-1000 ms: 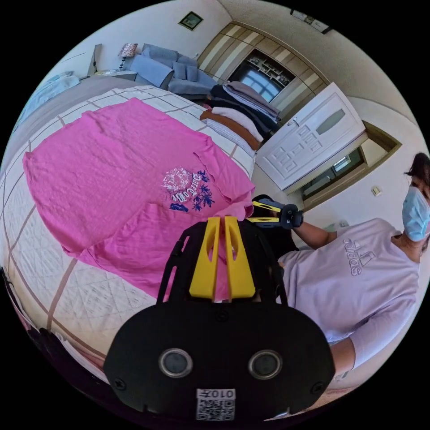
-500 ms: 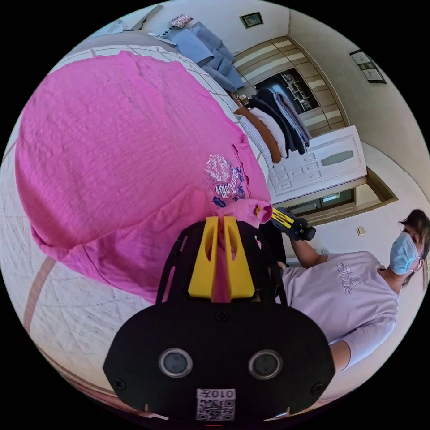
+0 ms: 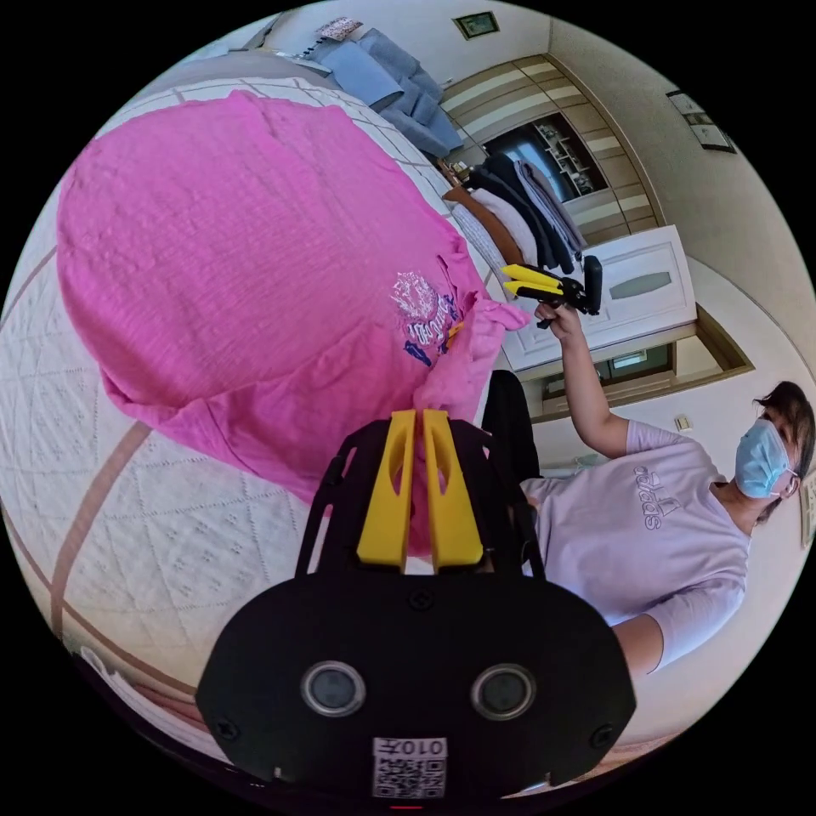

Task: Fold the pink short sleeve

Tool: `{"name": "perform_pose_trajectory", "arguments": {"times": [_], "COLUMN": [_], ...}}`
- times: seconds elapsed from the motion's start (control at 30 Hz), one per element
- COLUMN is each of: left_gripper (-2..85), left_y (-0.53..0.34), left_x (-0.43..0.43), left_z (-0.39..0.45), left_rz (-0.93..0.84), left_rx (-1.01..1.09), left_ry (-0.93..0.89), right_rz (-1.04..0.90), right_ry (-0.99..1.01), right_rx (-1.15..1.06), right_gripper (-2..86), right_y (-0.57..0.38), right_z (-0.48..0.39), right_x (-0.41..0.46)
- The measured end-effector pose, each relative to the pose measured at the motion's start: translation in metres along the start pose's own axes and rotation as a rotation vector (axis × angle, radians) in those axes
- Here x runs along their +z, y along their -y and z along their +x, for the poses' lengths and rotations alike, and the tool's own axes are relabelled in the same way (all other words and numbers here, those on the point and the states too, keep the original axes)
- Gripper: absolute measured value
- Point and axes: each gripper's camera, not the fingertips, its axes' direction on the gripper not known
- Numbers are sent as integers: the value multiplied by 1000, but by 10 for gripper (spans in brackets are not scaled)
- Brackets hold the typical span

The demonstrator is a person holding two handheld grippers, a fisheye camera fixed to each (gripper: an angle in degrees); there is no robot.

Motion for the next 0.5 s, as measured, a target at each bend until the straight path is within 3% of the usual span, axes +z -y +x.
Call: {"name": "perform_pose_trajectory", "arguments": {"times": [0.2,0.5], "left_gripper": [108,140], "left_y": [-43,-38], "left_x": [-21,85], "left_z": [87,154], "left_rz": [124,4], "left_rx": [-77,-119], "left_ry": [308,738], "right_rz": [-36,-148], "right_ry": [125,53], "right_rx": [-26,-102], "right_gripper": [158,103], "right_y": [-22,-8], "right_z": [-4,-6], "right_x": [7,51]}}
